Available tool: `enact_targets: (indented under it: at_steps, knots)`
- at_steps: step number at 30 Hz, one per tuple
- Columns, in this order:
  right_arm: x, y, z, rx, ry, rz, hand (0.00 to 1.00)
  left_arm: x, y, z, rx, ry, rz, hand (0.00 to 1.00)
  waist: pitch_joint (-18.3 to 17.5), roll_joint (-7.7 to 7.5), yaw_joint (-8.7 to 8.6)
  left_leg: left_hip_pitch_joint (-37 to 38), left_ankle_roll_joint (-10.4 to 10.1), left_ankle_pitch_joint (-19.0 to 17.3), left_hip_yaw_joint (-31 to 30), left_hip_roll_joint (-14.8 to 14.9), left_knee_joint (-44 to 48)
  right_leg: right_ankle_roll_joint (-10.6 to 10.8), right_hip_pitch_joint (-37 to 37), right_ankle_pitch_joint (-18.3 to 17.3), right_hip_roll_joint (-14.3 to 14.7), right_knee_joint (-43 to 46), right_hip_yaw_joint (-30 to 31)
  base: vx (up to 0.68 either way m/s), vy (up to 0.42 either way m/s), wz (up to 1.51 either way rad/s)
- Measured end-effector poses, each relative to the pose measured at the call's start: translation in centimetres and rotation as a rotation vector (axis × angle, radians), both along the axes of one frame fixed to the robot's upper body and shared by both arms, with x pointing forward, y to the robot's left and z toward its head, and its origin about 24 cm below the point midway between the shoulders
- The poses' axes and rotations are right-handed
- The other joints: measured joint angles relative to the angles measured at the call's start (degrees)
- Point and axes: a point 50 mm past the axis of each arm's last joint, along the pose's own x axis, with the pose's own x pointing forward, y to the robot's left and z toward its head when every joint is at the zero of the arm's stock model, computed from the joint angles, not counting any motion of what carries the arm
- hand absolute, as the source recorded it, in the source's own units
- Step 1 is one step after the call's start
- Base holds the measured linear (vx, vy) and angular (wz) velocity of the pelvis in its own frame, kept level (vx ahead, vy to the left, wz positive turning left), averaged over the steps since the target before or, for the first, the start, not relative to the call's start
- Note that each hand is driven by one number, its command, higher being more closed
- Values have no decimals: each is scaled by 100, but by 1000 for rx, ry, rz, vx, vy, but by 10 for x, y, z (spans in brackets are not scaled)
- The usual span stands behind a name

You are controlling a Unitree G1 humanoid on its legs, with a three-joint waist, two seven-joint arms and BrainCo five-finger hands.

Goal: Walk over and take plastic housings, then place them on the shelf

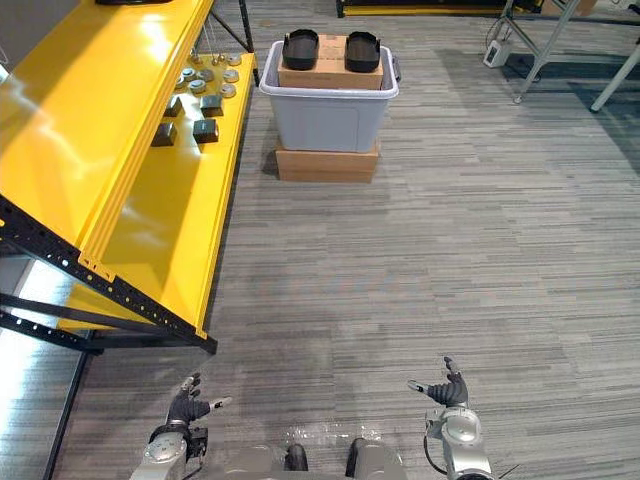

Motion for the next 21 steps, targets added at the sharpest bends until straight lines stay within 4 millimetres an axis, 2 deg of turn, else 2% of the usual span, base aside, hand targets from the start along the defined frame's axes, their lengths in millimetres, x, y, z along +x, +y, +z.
enact_targets:
  at_steps: [1, 2, 4, 5, 6, 7, 8, 9, 10, 11, 12, 13, 14, 15, 16, 17, 18, 19, 20, 21]
  knots:
    - [6, -1, 3, -6, -13, 4, 0, 5, 0, 2, 7, -14, 6, 0, 105, 27, -52, 111, -3, 1, -33, 49, -109, -34, -201, 57, 76, -260, -74, 310, -31, 22]
    - [14, -4, 8, -17, -34, 9, 0, 11, -1, 4, 7, -27, 7, 0, 231, 68, -99, 319, -57, 32, -92, 99, -318, -96, -428, 343, 225, -829, -137, 357, -61, 27]
    - [18, -8, 12, -33, -48, 4, 0, 15, -2, 6, 6, -38, 7, 0, 273, 48, -157, 598, -204, 104, -189, 91, -671, -174, -633, 1049, 317, -1725, -147, 424, -93, 43]
    - [17, -11, 13, -46, -47, -7, 0, 19, -3, 7, 5, -47, 6, 0, 283, 19, -242, 816, -355, 118, -373, 94, -865, -275, -685, 1648, 310, -2024, -80, 532, -153, 76]
    - [17, -13, 14, -49, -52, -12, 0, 19, -4, 7, 8, -48, 13, 0, 276, 15, -288, 953, -509, 82, -524, 164, -903, -799, -740, 2000, 276, -1670, -105, 553, -177, 66]
    - [17, -13, 15, -48, -57, -15, 0, 21, -4, 8, 8, -53, 13, 0, 252, 36, -275, 957, -583, 80, -544, 219, -873, -968, -844, 1800, 262, -1307, -140, 572, -216, 41]
    - [20, -12, 18, -48, -71, -10, 0, 24, -5, 9, 9, -58, 7, 0, 250, 41, -253, 932, -787, 132, -545, 289, -650, -1148, -1006, 1342, 153, -668, -230, 680, -289, 17]
    - [22, -10, 18, -43, -79, -5, 0, 24, -6, 8, 2, -57, 12, 0, 251, 52, -241, 825, -971, 242, -510, 382, -18, -1222, -921, 946, 135, -340, -248, 684, -284, 19]
    - [23, -9, 18, -42, -79, 2, 0, 22, -7, 7, -1, -51, 14, 0, 249, 71, -239, 703, -1177, 367, -508, 432, 500, -1247, -772, 782, 155, -278, -262, 691, -282, 17]
    - [23, -7, 18, -41, -77, 9, 0, 20, -9, 5, -12, -40, 20, 0, 250, 113, -218, 298, -1289, 810, -523, 672, 1814, -1229, -344, 530, 254, -378, -263, 452, -185, 10]
    - [23, -6, 17, -40, -75, 15, 0, 18, -10, 4, -15, -36, 21, 0, 254, 135, -206, 47, -1258, 862, -481, 839, 2529, -1208, -97, 451, 345, -510, -257, 520, -222, -4]
    - [23, -2, 16, -38, -71, 32, 0, 14, -10, 2, -16, -25, 24, 0, 261, 154, -170, -355, -1164, 809, -291, 1150, 3709, -1245, 396, 385, 529, -808, -236, 447, -186, -20]
    - [22, -1, 15, -36, -64, 40, 0, 11, -11, 0, -21, -13, 27, 0, 263, 141, -89, -748, -907, 661, -150, 1334, 4426, -1253, 875, 348, 637, -1135, -202, 423, -154, -24]
    - [22, -1, 14, -35, -61, 37, 0, 10, -11, -1, -24, -10, 29, 0, 264, 126, -79, -932, -825, 612, -98, 1366, 4532, -1253, 1070, 345, 659, -1285, -173, 387, -107, -25]
    - [20, -2, 12, -33, -50, 33, 0, 7, -11, -2, -26, -3, 32, 0, 265, 117, -19, -1297, -729, 553, 22, 1335, 4396, -1250, 1412, 344, 705, -1587, -84, 381, -67, -20]
    - [18, -3, 11, -31, -42, 25, 0, 6, -11, -3, -32, 1, 38, 0, 272, 117, 38, -1556, -727, 548, 47, 1216, 4047, -1234, 1646, 325, 719, -1812, -51, 386, -49, -13]
    - [12, -5, 7, -26, -18, 13, 0, 4, -11, -3, -35, 6, 40, 0, 310, 63, 58, -1824, -742, 542, -4, 945, 3304, -1217, 1977, 303, 712, -2131, -44, 399, -16, 1]
    - [9, -5, 4, -19, -6, 6, 0, 4, -11, -3, -38, 6, 39, 0, 309, 77, 58, -1904, -769, 554, -19, 781, 2796, -1146, 2145, 332, 703, -2273, -47, 394, 1, -1]
    - [5, -8, 1, -14, 9, -15, 0, -3, -14, -7, -58, 26, 44, 0, 338, 87, 78, -1973, -976, 726, -52, 425, 1210, -1049, 2513, 340, 707, -2619, -13, 490, 15, -10]
    - [5, -10, 2, -15, 6, -30, 0, -6, -18, -9, -73, 35, 48, 0, 368, 172, 102, -1993, -1094, 985, -92, 270, 302, -989, 2749, 340, 752, -2836, 21, 417, 22, -18]
